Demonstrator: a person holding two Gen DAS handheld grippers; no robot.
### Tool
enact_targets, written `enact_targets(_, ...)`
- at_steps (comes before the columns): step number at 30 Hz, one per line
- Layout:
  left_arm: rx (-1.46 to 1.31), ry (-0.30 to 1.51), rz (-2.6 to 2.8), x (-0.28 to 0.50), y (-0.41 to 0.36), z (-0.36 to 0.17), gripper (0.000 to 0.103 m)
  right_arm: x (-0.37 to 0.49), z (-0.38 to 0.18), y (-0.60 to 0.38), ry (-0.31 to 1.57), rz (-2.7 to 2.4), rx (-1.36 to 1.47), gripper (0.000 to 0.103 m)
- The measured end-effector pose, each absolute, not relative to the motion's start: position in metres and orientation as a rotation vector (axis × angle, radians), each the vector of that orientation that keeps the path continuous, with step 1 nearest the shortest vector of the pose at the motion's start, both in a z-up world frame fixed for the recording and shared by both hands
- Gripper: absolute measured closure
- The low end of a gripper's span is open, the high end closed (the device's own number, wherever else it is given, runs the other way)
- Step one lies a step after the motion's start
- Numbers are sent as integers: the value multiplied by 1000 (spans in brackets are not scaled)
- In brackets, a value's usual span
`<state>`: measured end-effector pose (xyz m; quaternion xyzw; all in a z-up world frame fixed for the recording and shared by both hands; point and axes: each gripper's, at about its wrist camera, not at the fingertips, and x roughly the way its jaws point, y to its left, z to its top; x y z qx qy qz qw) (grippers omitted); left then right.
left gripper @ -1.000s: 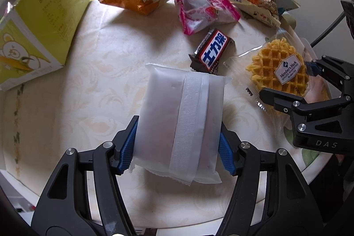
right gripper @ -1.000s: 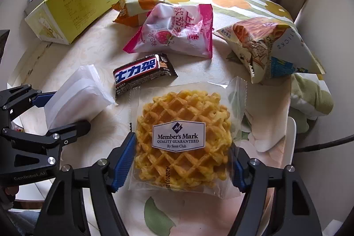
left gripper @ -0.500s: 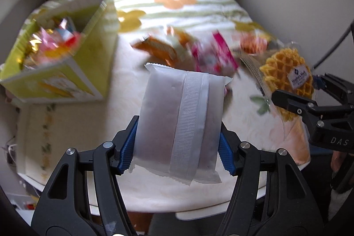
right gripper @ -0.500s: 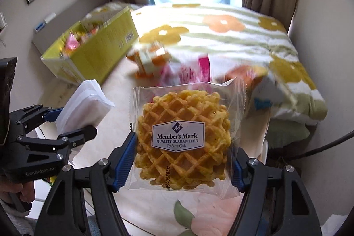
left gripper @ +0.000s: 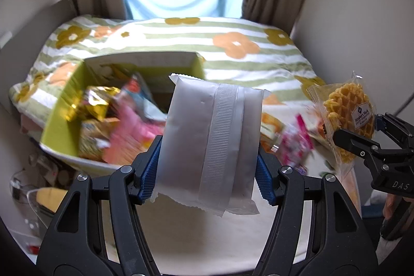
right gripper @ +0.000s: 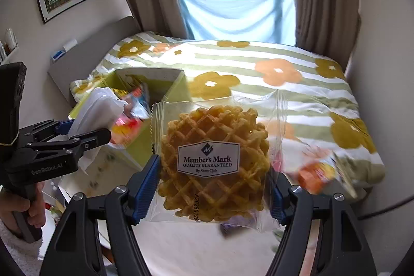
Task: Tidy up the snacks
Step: 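Lift and carry the white packet and waffle over the box with both tools, then open both tools to drop the white packet and waffle into the box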
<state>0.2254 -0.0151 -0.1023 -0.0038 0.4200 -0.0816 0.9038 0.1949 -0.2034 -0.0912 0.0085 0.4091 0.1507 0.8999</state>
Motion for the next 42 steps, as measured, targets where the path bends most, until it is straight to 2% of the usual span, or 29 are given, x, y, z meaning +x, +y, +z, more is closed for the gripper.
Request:
enact_targets(12,-26,919,-108,313,127,-122,42,275,-103,-84,886,381,56,35)
enact_targets(21,7,1019,-150,354,159,-159,42,310,-124,-30,949,380,98,35)
enact_targets(22,6,1026,-165,355,157,-160,39,312,-126,-27,955,378,96,35)
enact_targets(23,12,1025,-185,356,155,-159,30,313,-127,-26,960,377,93,35)
enact_targets(24,24,1014,-192,355,153,-156,9,314,-128,-25,963,375,92,35)
enact_targets(25,51,990,-175,353,151,-153,0,315,-128,-26,964,372,91,34)
enact_targets(28,103,963,-147,346,149,-150,0,318,-130,-29,973,358,97,34)
enact_targets(42,-8,987,-112,333,172,-150,0,352,-143,-19,1053,347,118,27)
